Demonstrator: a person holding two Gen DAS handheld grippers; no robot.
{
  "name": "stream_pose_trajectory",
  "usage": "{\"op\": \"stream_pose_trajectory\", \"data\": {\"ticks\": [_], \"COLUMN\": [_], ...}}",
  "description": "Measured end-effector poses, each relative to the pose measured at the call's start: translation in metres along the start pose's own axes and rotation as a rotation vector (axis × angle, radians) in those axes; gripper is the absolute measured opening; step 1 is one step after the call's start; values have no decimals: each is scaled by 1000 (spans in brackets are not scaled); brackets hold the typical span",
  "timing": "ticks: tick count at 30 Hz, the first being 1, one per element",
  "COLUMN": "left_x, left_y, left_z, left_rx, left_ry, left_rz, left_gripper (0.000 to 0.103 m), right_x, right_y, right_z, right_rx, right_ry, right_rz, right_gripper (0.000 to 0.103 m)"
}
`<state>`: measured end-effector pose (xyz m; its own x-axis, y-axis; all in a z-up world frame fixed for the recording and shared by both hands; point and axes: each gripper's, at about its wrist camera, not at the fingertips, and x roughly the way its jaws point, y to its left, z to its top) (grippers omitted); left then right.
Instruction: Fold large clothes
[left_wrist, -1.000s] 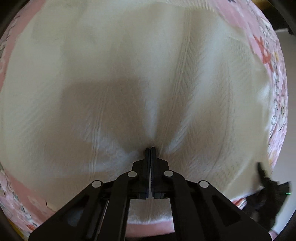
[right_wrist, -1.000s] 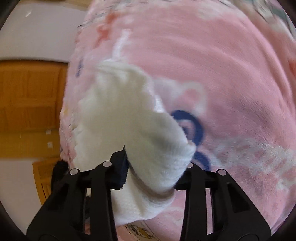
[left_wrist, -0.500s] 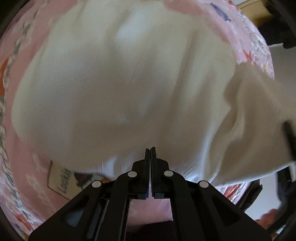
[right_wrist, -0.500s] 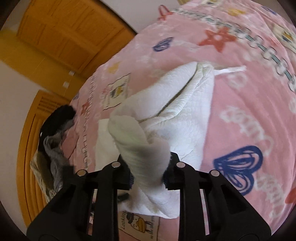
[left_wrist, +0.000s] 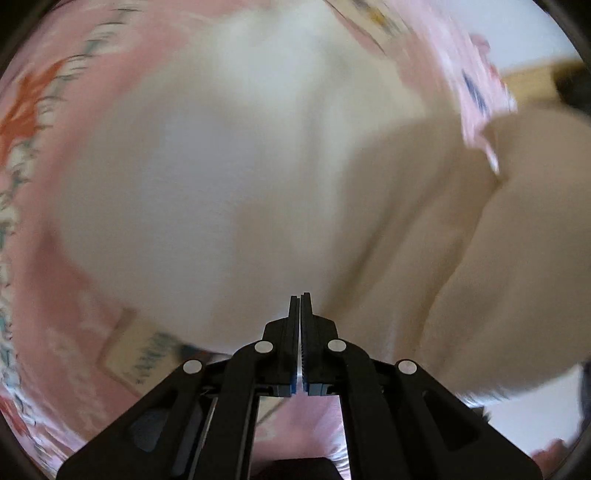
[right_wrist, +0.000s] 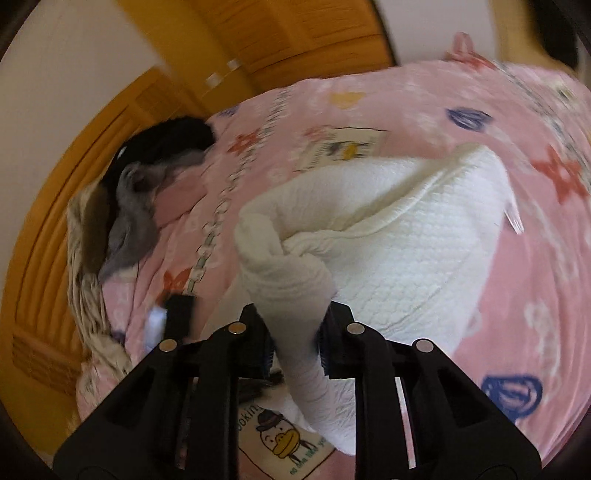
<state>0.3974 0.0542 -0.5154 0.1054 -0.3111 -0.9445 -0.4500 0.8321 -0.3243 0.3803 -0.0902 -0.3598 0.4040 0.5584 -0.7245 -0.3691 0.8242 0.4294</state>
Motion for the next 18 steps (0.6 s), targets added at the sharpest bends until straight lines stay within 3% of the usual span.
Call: {"op": "stream_pose_trajectory", "data": {"ticks": [2, 4, 6, 9, 11, 12, 13, 18], "left_x": [-23, -25, -12, 22, 25, 17, 5, -46], "left_y": [34, 61, 102, 130, 148, 162, 174, 216], "left_z": [13, 24, 38, 47, 50, 51, 53, 71], "left_rx": [-6, -1, -20, -13, -70, -124, -155, -173], "left_ry": [-52, -41, 26, 127, 154, 143, 115, 39], "left_rz": [78, 124, 94, 26, -53, -107, -97, 23], "left_gripper": [1, 1, 1, 2, 2, 2, 2, 2], "right_x": [11, 27, 43, 87, 113, 122, 132, 153], "right_y": [19, 43, 63, 84, 96, 100, 101, 101], "right_z": [1, -1, -4, -18, -31, -36, -41, -70], "right_rx": [-37, -78, -117, -136, -166, -176, -169, -137], "right_ry": [14, 31, 54, 150, 190, 199, 219, 276], "right_rz": [31, 66, 89, 127, 124, 113, 109, 83], "right_gripper": [18, 18, 18, 18, 17, 17, 17, 17]}}
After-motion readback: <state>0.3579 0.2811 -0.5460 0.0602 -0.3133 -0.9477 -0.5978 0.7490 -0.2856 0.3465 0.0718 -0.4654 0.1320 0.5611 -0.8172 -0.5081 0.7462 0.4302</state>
